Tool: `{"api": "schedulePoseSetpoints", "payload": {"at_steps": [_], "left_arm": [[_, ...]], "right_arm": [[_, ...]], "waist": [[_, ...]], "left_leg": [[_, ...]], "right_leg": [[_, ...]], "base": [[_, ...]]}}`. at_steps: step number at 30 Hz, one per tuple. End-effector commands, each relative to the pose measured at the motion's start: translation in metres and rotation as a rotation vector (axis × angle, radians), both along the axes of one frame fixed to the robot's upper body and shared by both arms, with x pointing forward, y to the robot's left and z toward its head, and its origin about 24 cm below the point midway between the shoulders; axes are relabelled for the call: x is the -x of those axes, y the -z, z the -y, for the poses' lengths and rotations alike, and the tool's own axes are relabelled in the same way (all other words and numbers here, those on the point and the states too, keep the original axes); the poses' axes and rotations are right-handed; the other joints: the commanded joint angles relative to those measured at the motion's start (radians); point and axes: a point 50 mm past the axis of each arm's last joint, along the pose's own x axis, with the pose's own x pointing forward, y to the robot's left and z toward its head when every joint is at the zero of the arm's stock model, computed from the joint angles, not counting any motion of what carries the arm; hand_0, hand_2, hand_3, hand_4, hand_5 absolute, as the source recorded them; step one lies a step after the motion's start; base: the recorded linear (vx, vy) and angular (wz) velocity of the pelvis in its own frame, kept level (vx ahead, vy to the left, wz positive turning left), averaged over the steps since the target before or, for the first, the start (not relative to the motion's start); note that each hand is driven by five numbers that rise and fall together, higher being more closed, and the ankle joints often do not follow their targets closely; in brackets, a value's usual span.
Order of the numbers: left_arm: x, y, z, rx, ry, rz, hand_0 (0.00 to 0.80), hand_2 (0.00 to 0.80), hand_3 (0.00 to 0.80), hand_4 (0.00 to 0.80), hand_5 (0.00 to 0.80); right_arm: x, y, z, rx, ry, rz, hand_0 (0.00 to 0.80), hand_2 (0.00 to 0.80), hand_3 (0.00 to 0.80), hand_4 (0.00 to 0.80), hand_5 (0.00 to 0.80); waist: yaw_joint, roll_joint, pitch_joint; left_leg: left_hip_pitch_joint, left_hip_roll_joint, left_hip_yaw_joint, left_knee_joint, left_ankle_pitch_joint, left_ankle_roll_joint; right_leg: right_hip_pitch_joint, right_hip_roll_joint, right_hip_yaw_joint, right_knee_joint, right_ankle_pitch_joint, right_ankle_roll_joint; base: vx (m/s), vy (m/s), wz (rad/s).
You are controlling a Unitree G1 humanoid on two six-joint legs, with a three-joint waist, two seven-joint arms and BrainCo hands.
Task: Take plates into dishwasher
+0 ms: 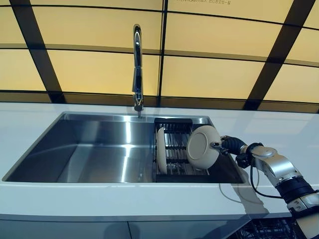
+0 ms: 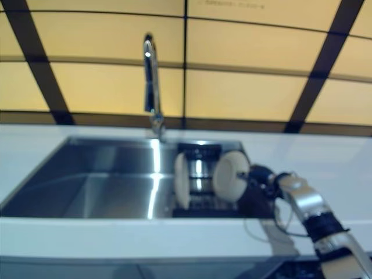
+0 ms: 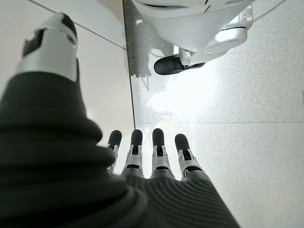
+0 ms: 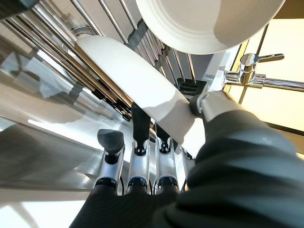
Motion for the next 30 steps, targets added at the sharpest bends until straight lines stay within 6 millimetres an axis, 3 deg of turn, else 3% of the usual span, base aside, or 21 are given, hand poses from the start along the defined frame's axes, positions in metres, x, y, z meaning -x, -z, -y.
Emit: {"api": "schedulePoseSetpoints", "payload": {"at_steps": [1, 6, 15, 30], "left_arm": [[-0.01, -0.005, -0.012, -0.046, 0.052, -0.001, 0.0, 0.0, 0.0, 0.0, 0.0], [-0.009, -0.005, -0.012, -0.041, 0.048, -0.006, 0.0, 0.0, 0.0, 0.0, 0.0], [-0.006, -0.004, -0.011, -0.037, 0.039, -0.007, 0.0, 0.0, 0.0, 0.0, 0.0], [-0.008, -0.004, -0.013, -0.049, 0.013, -0.002, 0.0, 0.0, 0.0, 0.0, 0.0]], "right_arm": [[-0.013, -0.036, 0.0, -0.043, 0.004, 0.155, 0.8, 0.8, 0.8, 0.8, 0.8], [-0.014, -0.047, 0.0, -0.083, 0.004, 0.196, 0.8, 0.8, 0.8, 0.8, 0.8], [-0.015, -0.082, 0.018, -0.059, 0.06, 0.302, 0.8, 0.8, 0.8, 0.8, 0.8], [-0.012, -0.108, 0.03, -0.097, 0.081, 0.36, 0.8, 0.8, 0.8, 0.8, 0.8]], "waist": [[0.016, -0.039, 0.007], [0.016, -0.041, 0.003], [0.01, -0.052, -0.001], [-0.009, -0.065, -0.012]], "left_leg": [[-0.006, -0.047, 0.018, 0.0, 0.0, 0.041], [-0.004, -0.046, 0.019, 0.0, 0.0, 0.04], [-0.002, -0.048, 0.023, 0.0, -0.001, 0.043], [-0.001, -0.051, 0.037, 0.0, -0.007, 0.05]], "right_leg": [[0.043, -0.059, -0.019, 0.014, 0.002, 0.056], [0.045, -0.059, -0.02, 0.013, 0.003, 0.056], [0.043, -0.059, -0.014, 0.018, 0.005, 0.057], [0.03, -0.059, 0.004, 0.02, 0.015, 0.065]], "base": [[0.0, 0.0, 0.0], [0.0, 0.0, 0.0], [-0.005, 0.022, 0.0], [-0.022, 0.03, -0.04]]}}
